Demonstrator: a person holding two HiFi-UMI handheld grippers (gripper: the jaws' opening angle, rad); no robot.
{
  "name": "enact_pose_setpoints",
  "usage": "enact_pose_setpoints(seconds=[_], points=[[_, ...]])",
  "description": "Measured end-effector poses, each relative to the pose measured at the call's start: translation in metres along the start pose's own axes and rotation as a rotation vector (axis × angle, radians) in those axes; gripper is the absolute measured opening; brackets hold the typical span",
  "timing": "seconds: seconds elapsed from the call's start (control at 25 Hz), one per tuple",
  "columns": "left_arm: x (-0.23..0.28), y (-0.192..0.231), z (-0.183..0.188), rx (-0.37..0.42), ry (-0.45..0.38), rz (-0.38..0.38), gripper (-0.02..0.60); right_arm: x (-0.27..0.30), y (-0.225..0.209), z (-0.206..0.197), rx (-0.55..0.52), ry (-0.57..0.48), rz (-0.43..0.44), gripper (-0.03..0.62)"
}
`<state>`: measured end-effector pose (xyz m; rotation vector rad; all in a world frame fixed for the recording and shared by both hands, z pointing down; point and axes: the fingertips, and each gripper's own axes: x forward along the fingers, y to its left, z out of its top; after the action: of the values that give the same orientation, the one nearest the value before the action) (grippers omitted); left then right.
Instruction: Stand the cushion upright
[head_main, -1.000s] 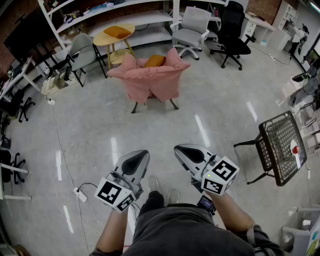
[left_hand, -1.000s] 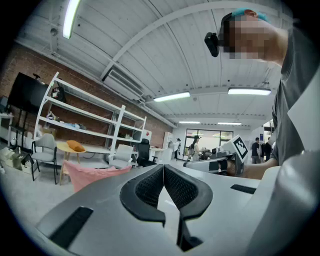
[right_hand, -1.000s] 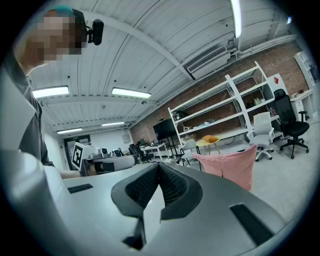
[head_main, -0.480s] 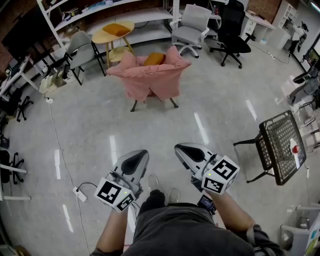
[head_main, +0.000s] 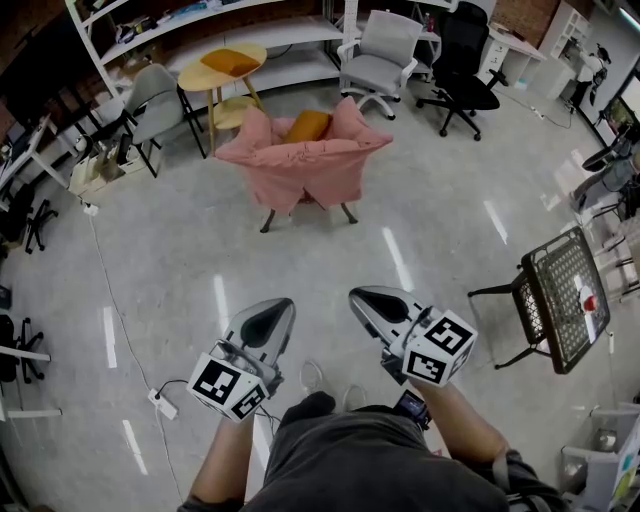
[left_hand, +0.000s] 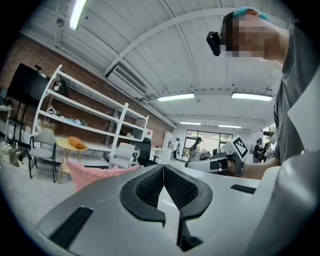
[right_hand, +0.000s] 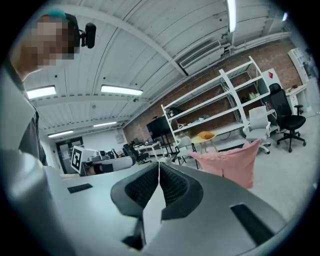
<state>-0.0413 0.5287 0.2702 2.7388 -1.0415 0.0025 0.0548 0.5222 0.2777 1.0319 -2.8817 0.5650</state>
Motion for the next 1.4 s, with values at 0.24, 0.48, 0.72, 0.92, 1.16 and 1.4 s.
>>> enact_pose_setpoints(seconds=[0.24, 0.48, 0.72, 0.92, 1.16, 1.4], points=[[-0.002, 0.056, 0.02, 0.019, -0.015, -0.013, 0.011, 0.046, -0.006, 0.019, -0.009, -0.022, -0.03, 0.017], [0.004, 0.098, 0.032, 0.025, -0.014, -0.02, 0.011, 0.085, -0.018, 0.029, -0.002, -0.029, -0.045, 0.017], [0.021, 0.133, 0.032, 0.015, -0.003, -0.021, 0.011, 0.115, -0.044, 0.035, 0.016, -0.029, -0.059, 0.016], [0.043, 0.16, 0.032, 0.014, 0.007, -0.016, 0.011, 0.137, -0.074, 0.038, 0.033, -0.031, -0.058, 0.015], [0.084, 0.197, 0.034, 0.005, 0.011, 0.004, 0.011, 0.167, -0.121, 0.052, 0.032, -0.019, -0.045, 0.017], [0.14, 0.234, 0.042, -0.007, 0.026, 0.036, 0.011, 0.194, -0.184, 0.071, 0.054, 0.002, -0.018, 0.017]])
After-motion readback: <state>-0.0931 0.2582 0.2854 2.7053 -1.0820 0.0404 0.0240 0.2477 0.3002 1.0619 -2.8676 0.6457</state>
